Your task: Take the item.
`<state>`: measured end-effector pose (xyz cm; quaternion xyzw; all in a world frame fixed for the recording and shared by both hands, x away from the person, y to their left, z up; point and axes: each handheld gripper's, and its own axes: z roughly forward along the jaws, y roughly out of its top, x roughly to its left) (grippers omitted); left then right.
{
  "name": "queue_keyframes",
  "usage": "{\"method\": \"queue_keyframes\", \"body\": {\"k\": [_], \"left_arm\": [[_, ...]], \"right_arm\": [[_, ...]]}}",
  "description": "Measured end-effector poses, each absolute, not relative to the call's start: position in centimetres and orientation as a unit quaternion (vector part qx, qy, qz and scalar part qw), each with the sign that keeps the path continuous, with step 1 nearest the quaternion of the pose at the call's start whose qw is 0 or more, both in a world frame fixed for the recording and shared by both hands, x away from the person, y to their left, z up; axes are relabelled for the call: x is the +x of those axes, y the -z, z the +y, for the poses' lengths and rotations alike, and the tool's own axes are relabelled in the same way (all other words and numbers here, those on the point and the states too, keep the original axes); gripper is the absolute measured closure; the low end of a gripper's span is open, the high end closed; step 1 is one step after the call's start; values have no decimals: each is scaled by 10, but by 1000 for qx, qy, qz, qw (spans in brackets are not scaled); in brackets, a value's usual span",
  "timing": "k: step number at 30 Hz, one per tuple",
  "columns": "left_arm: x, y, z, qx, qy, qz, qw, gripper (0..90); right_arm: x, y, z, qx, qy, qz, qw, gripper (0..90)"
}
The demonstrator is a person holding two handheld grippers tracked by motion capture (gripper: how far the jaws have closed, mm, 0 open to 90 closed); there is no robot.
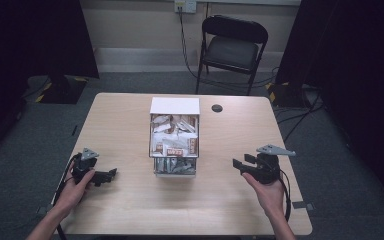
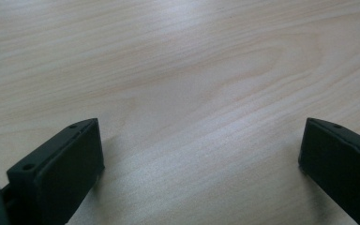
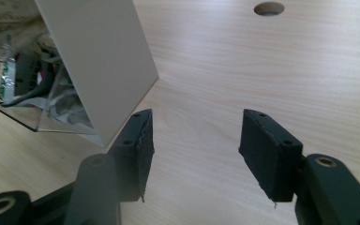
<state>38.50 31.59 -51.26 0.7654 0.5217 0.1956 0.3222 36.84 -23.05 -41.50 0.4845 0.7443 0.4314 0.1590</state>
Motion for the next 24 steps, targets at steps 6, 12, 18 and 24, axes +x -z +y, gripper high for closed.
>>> {"method": "queue_keyframes", "body": {"k": [6,12,18,24], "left_arm": [[385,513,316,765,-196,522,322,0],[385,513,316,765,-196,522,322,0],[385,513,316,765,-196,522,322,0],[385,513,316,765,-196,522,322,0]], "right_arm": [[365,399,-224,469,-450,743,160,452],[364,382,-215,453,-464,745,157,451],[366,366,-200,426,-486,748,151,453],[374,360,-191,420,-492,750,139,455]]}}
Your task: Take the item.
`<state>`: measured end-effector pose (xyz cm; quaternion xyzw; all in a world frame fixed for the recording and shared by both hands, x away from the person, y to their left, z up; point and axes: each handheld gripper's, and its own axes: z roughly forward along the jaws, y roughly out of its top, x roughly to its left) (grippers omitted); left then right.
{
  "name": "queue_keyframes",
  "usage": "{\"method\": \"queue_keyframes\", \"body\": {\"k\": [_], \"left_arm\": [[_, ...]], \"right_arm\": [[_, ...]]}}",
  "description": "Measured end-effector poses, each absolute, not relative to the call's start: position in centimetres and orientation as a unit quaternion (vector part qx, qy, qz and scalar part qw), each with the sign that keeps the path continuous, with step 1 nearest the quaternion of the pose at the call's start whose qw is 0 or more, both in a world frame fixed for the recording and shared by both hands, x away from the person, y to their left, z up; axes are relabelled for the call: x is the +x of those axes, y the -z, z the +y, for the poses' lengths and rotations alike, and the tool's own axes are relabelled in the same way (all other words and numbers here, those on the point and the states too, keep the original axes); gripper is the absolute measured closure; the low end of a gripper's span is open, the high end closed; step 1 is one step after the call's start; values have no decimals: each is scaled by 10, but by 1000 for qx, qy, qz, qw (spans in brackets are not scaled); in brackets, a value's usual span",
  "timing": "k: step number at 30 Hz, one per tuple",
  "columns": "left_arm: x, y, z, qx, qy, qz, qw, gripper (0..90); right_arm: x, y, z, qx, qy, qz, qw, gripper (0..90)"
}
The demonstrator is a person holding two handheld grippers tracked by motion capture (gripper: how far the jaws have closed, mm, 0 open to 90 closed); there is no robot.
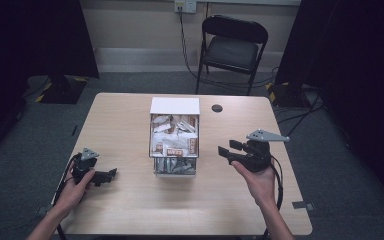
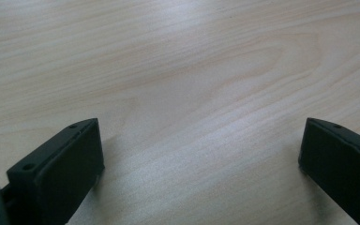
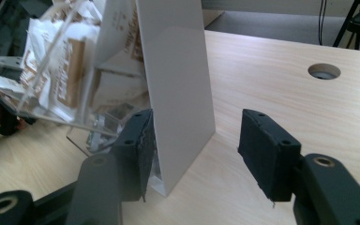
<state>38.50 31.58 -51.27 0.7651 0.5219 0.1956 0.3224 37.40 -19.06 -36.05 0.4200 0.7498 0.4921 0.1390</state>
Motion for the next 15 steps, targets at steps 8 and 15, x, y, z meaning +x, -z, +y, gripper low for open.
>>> {"method": "queue_keyframes", "body": {"k": [8,15], "left_arm": [[385,513,316,765,-195,522,322,0],[385,513,316,765,-196,522,322,0]], "right_arm": [[378,341,-178,407,-512,744,136,460],[381,327,-171,398,-528,740,127,461]]}}
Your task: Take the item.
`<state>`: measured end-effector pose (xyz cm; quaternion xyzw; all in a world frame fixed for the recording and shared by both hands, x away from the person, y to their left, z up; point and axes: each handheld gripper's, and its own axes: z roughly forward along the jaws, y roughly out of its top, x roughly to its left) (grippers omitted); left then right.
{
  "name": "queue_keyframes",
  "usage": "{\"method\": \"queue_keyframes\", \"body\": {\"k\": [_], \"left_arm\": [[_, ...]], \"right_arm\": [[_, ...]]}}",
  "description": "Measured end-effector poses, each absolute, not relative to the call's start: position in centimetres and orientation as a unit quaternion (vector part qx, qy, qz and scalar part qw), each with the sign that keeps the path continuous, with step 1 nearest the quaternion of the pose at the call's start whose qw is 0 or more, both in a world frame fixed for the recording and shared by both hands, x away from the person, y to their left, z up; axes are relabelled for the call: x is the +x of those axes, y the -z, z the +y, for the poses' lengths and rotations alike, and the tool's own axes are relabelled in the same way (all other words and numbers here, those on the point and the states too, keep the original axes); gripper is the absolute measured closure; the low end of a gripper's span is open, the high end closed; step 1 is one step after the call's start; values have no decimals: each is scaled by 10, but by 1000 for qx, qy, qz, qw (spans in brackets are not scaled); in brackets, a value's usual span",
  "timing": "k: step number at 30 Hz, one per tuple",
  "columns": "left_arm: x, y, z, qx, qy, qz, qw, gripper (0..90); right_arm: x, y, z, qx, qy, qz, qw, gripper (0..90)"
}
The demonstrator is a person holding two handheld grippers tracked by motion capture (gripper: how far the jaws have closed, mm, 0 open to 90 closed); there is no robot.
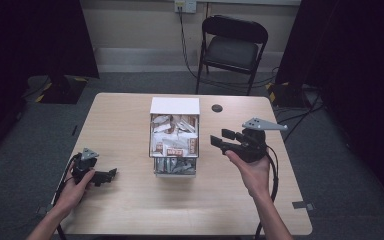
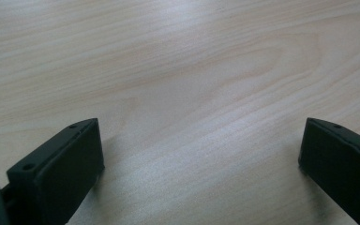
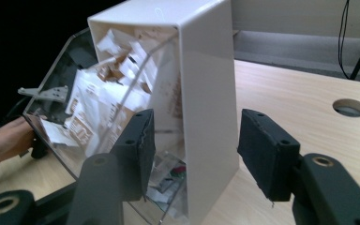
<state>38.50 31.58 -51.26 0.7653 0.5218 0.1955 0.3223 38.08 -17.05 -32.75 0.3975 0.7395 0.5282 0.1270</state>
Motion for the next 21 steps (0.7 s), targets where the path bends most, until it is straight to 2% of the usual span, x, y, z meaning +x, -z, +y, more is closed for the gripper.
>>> {"method": "queue_keyframes", "body": {"k": [13,21], "left_arm": [[385,513,316,765,-195,522,322,0],[385,513,316,765,-196,522,322,0]], "right_arm": [[376,298,-151,350,-567,736,120,480],[373,293,-130,320,-573,746,107,499]]}}
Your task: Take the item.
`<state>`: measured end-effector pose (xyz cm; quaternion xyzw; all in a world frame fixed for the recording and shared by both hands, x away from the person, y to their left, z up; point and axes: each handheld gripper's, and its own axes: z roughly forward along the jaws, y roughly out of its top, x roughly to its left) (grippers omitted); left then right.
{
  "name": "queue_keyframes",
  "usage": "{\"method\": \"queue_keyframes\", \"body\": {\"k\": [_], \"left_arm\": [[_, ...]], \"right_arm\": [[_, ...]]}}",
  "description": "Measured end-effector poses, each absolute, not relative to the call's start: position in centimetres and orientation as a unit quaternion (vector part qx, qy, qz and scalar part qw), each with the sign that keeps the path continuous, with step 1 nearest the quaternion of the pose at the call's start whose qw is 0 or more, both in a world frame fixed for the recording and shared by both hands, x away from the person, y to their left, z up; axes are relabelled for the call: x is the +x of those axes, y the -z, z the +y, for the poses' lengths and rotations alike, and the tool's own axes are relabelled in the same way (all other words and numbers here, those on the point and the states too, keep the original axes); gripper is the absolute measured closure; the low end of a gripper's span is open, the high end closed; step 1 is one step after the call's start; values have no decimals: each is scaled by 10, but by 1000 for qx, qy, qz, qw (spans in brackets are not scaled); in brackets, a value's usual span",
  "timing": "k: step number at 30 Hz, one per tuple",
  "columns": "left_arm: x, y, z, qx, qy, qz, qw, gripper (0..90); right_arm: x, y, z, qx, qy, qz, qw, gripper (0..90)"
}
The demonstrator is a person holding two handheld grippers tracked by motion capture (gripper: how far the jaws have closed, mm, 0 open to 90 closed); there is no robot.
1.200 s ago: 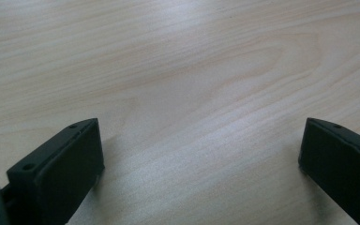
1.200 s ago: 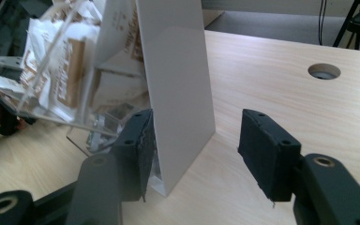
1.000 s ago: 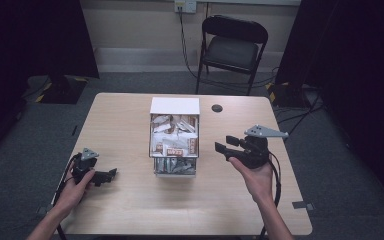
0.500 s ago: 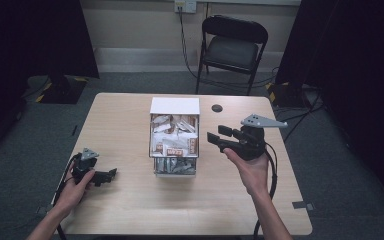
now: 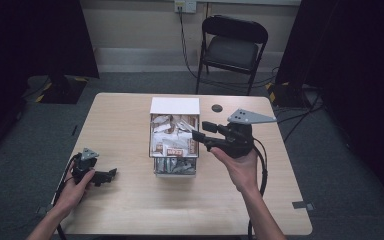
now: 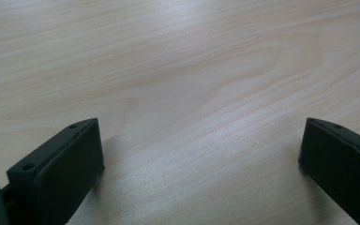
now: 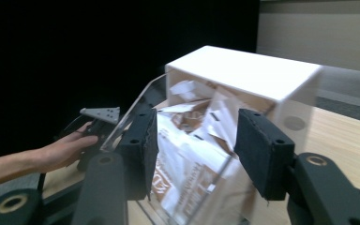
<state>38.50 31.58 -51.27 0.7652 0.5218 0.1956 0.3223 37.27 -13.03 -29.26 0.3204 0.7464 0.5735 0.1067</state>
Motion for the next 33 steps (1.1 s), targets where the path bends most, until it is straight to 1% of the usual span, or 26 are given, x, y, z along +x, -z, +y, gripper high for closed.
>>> {"method": "queue_keyframes", "body": {"k": [3,9,16,33], "left_arm": [[385,513,316,765,-195,522,322,0],[385,513,316,765,-196,522,322,0],[385,513,316,765,-196,522,322,0],[385,513,316,766,-194,521,323,0]], "right_arm": [[373,292,-119,304,-576,752,101,539],[376,295,-104,288,-566,767,91,562],[383,304,-89,277,-553,783,73,612],[395,322,-78,282,-511,810,63,668]]}}
